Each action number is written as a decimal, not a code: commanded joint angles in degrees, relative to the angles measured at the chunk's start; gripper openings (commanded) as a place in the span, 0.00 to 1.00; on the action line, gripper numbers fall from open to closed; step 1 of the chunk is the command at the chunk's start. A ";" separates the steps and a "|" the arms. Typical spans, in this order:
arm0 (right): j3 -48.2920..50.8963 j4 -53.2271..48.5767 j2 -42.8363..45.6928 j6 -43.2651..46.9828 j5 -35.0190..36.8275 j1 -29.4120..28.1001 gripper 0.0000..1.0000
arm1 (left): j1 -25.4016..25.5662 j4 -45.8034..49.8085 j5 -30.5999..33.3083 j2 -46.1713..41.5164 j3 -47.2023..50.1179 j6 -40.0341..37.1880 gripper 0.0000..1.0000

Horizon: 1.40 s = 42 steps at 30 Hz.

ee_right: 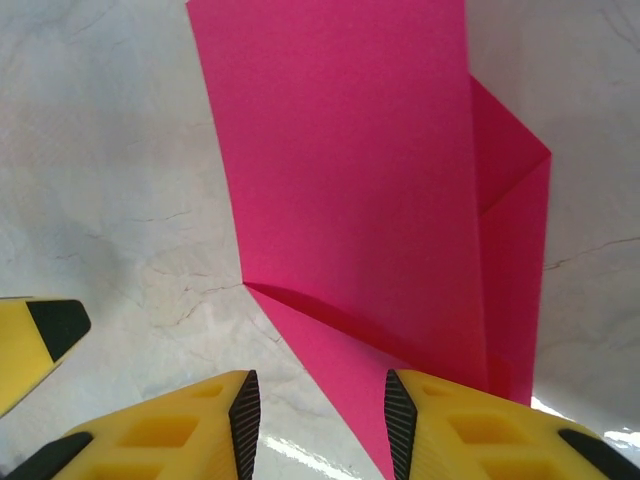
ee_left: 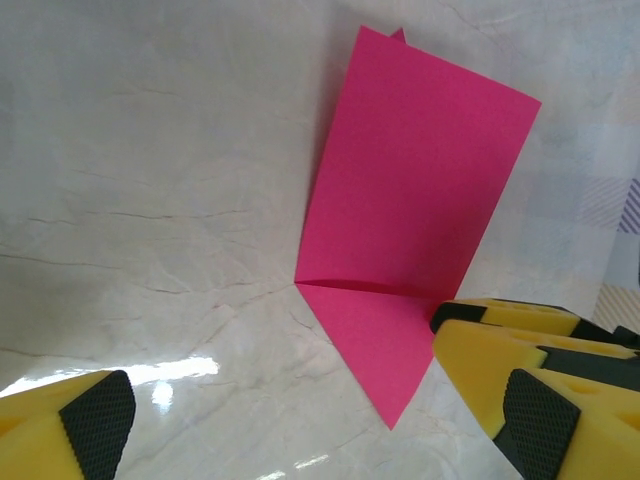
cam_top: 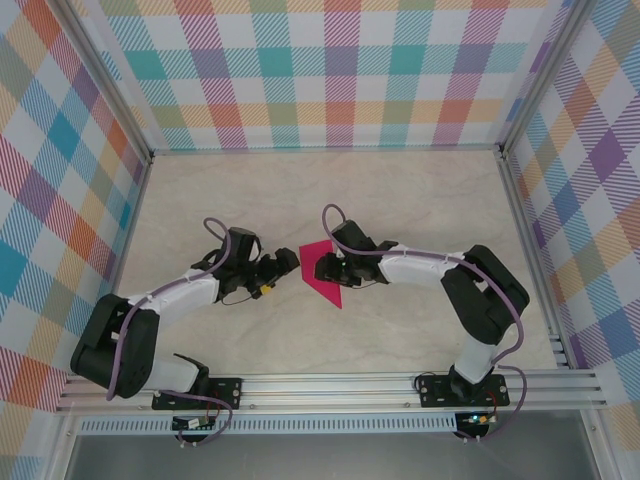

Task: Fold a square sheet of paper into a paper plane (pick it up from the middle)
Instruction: Fold the wing for the fifth time at the center of the table.

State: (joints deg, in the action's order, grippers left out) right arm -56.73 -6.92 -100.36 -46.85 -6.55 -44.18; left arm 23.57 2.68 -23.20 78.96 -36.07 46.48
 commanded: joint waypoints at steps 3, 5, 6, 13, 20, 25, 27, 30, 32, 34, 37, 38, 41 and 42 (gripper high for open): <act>1.66 1.64 -1.51 -2.51 0.30 1.01 0.39 | 2.00 -4.65 -3.15 2.75 -0.52 1.41 0.90; 2.51 2.21 -1.51 -2.63 -0.08 1.29 0.38 | 2.44 -5.29 -3.81 3.82 -1.00 1.33 0.86; 2.95 2.51 -1.51 -2.80 -0.26 1.46 0.38 | 2.69 -5.39 -4.13 4.39 -1.27 1.35 0.84; 6.25 4.70 -1.95 -3.98 -2.68 3.20 0.35 | 3.82 -5.76 -5.80 7.64 -3.33 1.41 0.74; 10.23 9.07 -2.21 -6.00 -6.99 5.63 0.35 | 4.90 -5.97 -7.34 11.47 -5.84 1.94 0.66; 11.57 10.62 -2.41 -6.32 -8.48 6.73 0.34 | 5.34 -5.42 -7.30 13.96 -7.64 2.18 0.57; 11.86 10.78 -2.39 -6.17 -8.66 6.98 0.34 | 5.34 -4.91 -7.02 15.00 -8.29 2.15 0.53; 12.10 10.74 -2.40 -5.92 -8.75 7.18 0.34 | 5.43 -4.23 -6.62 16.31 -9.15 2.12 0.51; 12.23 10.80 -2.40 -5.94 -8.75 7.27 0.34 | 5.48 -3.17 -6.11 17.04 -9.93 2.11 0.49; 12.25 10.56 -2.49 -5.88 -8.62 7.25 0.34 | 5.60 -2.31 -5.38 17.59 -10.40 2.04 0.48; 12.21 10.56 -2.56 -5.97 -8.51 7.36 0.34 | 5.67 -1.86 -5.19 18.18 -10.80 2.06 0.48; 12.30 10.52 -2.64 -5.99 -8.48 7.36 0.34 | 5.76 -1.72 -5.10 18.32 -10.78 2.06 0.48; 12.39 10.63 -2.66 -6.04 -8.48 7.31 0.34 | 5.69 -1.96 -5.06 18.25 -10.99 2.04 0.48; 12.52 10.64 -2.73 -6.01 -8.48 7.35 0.34 | 5.69 -2.06 -5.19 18.46 -11.12 2.09 0.48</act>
State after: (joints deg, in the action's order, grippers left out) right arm -46.44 6.35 -101.03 -52.75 -17.26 -37.21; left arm 28.47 -0.23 -28.86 96.42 -45.56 48.62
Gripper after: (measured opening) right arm 0.336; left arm 0.476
